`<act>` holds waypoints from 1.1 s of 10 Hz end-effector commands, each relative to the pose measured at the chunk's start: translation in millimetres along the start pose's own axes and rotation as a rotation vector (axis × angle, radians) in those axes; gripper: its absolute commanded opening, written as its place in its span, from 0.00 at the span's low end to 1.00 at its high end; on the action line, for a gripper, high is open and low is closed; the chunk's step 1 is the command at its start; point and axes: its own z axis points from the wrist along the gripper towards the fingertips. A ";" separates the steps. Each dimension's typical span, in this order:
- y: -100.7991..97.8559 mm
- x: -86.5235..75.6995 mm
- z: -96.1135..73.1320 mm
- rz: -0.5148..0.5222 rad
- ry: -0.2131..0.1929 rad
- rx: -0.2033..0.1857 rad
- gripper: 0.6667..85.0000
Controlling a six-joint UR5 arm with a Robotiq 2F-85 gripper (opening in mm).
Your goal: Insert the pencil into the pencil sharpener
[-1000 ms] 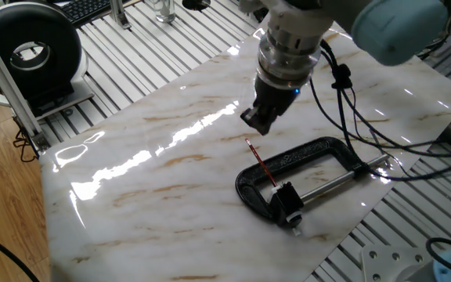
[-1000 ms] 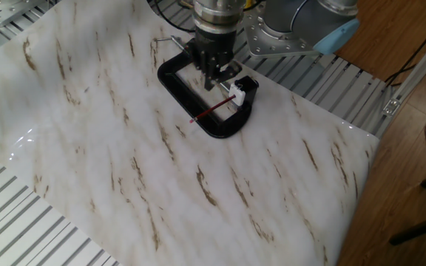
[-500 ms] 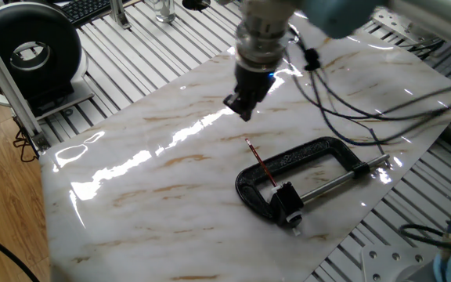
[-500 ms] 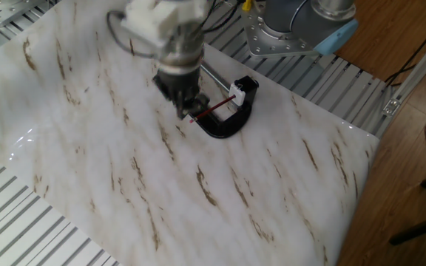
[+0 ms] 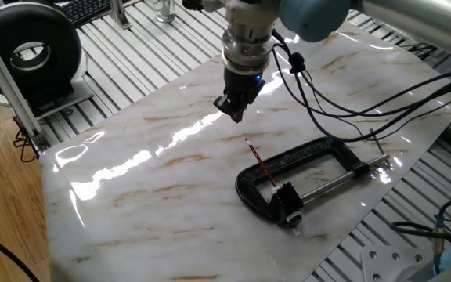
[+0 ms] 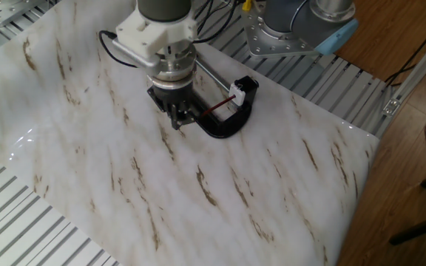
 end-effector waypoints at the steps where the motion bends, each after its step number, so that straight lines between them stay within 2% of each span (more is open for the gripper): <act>1: 0.5 -6.1 2.2 0.038 -0.010 -0.006 0.00; 3: -5.0 -8.5 2.1 0.009 -0.019 0.016 0.00; 4: 0.2 -8.5 2.2 0.013 -0.019 -0.004 0.00; 6: 3.3 -9.6 2.1 -0.011 -0.024 -0.016 0.00; 8: 9.4 -25.4 1.1 -0.036 -0.085 -0.038 0.00; 9: 7.1 -32.5 0.5 -0.051 -0.113 -0.028 0.00; 10: 12.6 -32.1 0.3 -0.059 -0.112 -0.048 0.00; 11: 12.5 -18.6 1.4 -0.060 -0.060 -0.050 0.00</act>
